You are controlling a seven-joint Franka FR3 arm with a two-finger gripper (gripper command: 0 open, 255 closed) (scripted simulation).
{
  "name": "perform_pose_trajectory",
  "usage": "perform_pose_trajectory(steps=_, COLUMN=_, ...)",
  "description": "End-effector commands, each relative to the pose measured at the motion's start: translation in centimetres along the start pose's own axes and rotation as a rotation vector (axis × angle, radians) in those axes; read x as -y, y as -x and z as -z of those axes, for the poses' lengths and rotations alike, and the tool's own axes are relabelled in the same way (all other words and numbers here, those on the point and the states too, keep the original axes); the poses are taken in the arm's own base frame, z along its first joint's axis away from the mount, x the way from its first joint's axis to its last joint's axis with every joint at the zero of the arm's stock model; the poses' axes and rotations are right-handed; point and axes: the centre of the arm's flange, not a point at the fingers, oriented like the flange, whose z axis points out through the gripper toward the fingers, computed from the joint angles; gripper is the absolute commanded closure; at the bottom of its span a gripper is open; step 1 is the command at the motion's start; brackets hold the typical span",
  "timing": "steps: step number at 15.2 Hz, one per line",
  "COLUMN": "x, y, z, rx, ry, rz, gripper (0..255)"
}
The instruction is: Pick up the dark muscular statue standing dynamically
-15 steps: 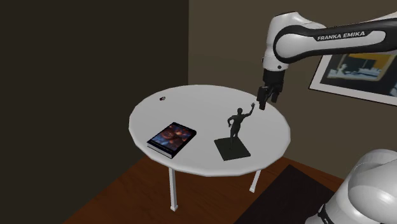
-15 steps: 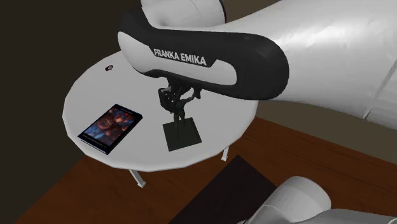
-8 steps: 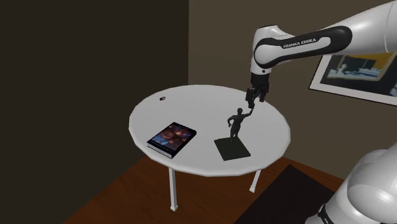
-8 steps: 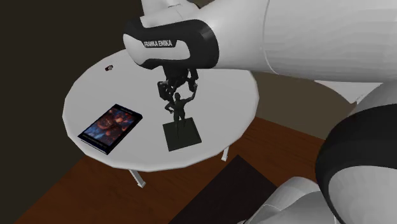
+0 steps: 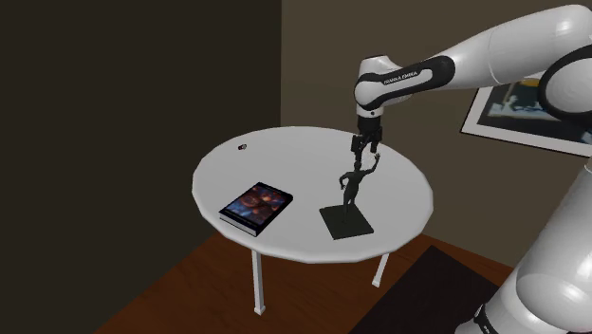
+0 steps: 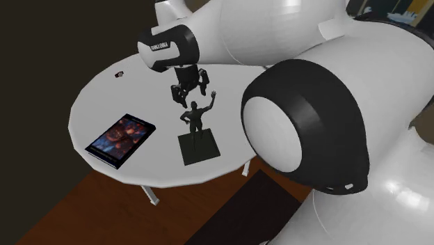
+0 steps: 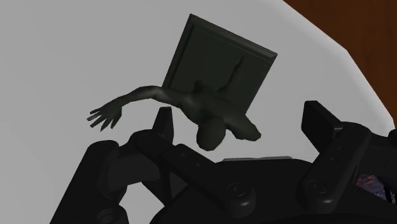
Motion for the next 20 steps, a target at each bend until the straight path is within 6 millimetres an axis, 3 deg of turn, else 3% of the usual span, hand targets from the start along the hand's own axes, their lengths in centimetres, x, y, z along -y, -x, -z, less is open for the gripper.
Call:
perform_pose_trajectory(steps=1, x=-1.0, y=-2.3, z=-1.2, rx=0.002, ry=-0.001, rz=0.005, gripper=0)
perform_pose_trajectory(steps=3, x=-1.9, y=-4.4, z=-2.3, rx=0.005, ry=-0.002, rz=0.009, gripper=0)
perform_pose_trajectory(steps=10, x=-1.6, y=-4.7, z=-6.0, rx=0.005, ry=-0.002, rz=0.009, gripper=0)
perform_pose_trajectory(steps=13, x=-1.6, y=-4.8, z=-6.3, rx=0.005, ry=-0.002, rz=0.009, gripper=0)
perform_pose_trajectory(steps=14, x=-1.6, y=-4.7, z=-6.3, rx=0.005, ry=-0.002, rz=0.009, gripper=255)
perform_pose_trajectory(steps=20, x=-1.6, y=-4.7, z=-6.2, rx=0.005, ry=-0.002, rz=0.009, gripper=255)
